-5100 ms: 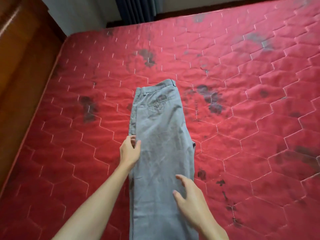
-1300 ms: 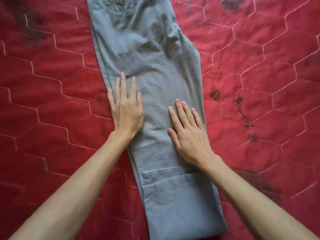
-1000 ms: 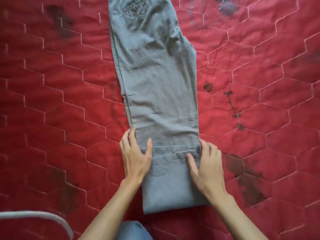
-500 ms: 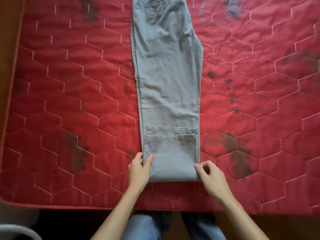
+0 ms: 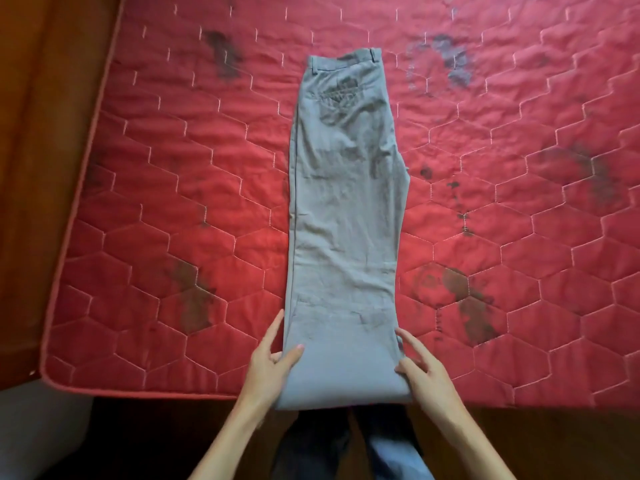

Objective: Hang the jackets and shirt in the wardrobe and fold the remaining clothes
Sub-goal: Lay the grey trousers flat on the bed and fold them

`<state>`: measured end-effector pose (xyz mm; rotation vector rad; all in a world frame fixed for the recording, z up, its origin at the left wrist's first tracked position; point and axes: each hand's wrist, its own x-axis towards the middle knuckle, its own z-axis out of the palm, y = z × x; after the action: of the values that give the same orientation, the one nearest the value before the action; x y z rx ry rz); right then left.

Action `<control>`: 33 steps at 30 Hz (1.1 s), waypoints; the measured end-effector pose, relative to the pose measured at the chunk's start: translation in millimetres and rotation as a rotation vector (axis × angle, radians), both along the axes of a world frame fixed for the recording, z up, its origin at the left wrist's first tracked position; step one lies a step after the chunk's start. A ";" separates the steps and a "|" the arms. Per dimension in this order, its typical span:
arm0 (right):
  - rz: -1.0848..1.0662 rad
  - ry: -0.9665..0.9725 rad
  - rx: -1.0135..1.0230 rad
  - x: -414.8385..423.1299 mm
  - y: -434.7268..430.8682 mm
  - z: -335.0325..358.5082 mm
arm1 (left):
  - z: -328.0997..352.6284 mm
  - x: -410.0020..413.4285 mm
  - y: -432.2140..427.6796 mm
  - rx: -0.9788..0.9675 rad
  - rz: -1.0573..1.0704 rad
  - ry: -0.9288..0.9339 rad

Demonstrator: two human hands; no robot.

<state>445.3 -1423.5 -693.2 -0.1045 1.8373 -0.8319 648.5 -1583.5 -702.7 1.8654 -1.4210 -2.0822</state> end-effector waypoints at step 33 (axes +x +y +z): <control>0.789 0.997 0.193 -94.1 -171.4 -154.7 | -153.2 -151.2 -133.5 -1.085 -1.056 -0.431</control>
<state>351.2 -1594.9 -847.9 -1.2101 2.4569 0.0174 497.2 -1717.0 -855.9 1.1232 -3.1387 -0.4515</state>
